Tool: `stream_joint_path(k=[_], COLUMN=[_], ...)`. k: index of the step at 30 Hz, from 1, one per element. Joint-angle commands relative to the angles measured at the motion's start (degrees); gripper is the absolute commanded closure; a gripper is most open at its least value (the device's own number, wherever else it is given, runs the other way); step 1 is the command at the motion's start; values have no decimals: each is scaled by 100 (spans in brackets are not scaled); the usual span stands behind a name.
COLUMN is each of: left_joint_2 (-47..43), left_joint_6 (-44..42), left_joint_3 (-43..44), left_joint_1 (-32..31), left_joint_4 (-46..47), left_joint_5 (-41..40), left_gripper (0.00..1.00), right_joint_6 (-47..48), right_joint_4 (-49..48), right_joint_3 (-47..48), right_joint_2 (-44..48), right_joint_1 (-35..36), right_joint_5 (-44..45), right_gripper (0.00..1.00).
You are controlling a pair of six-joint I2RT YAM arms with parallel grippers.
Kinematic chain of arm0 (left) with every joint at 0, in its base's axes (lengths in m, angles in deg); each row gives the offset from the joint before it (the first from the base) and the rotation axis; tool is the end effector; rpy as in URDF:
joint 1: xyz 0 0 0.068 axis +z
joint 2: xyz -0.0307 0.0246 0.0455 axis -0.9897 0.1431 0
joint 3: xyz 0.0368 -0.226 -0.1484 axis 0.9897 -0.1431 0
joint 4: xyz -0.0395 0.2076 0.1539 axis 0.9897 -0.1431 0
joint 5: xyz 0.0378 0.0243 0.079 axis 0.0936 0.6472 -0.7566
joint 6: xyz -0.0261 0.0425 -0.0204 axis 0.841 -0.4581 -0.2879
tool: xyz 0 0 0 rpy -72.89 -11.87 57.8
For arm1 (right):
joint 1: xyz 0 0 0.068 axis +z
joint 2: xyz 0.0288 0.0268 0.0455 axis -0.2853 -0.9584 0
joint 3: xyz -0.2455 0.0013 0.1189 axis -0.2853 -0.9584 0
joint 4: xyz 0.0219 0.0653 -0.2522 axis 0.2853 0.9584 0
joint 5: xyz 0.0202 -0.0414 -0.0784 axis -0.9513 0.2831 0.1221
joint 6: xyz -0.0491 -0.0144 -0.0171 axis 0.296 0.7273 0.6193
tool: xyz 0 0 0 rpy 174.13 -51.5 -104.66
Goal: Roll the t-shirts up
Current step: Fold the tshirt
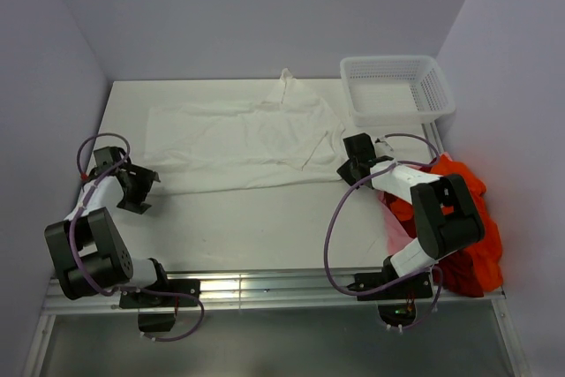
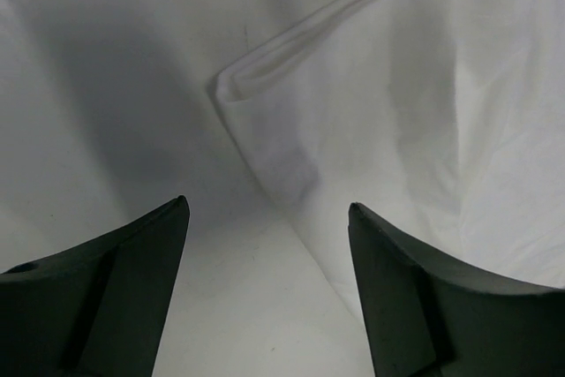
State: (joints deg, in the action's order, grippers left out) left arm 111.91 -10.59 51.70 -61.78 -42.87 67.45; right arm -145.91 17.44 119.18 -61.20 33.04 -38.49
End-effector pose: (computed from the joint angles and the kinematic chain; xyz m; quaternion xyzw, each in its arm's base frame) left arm 0.2334 0.0826 0.1777 -0.5779 0.7795 -0.0990 0.2205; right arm 0.2762 0.0734 0.1549 0.3845 0.8709 0.0933 0.2915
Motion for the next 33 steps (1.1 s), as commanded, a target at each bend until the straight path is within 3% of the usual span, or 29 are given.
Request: stream_joint_path(k=[1,10,13,25,27,28,29,33], left_joint_2=[-282,-582,-459,244,358,385,437,412], left_joint_6=[303,647,630,709,639,604,577,524], left_joint_3=[-170,-487,-566,-548,-513,-487,-443,-320], left_joint_1=[-21,-21,-21,-21,-21,-21,-21,-21], left_joint_4=[117,389,714,987,1005,1013,996,908], left_joint_5=[-331,-893,-815,-867,-832,-823,-823,-867], left_gripper=[23,36,52,51,60,69,97,100], right_joint_6=[9,53,53,70,88,97,97,158], right_joint_4=[90,-76,-112,-164,-173,-164,-103,64], right_joint_3=[61,-44,-62,-176,-185,-202,-194,-168], right_joint_2=[86,122,121,271,315,332,359,455], right_joint_1=[-30,-30,-30,-30,-30,-21,-30,-30], right_joint_5=[432,344,327,397,388,388,432,511], right_gripper=[100,100,100,100,100,100,100,100])
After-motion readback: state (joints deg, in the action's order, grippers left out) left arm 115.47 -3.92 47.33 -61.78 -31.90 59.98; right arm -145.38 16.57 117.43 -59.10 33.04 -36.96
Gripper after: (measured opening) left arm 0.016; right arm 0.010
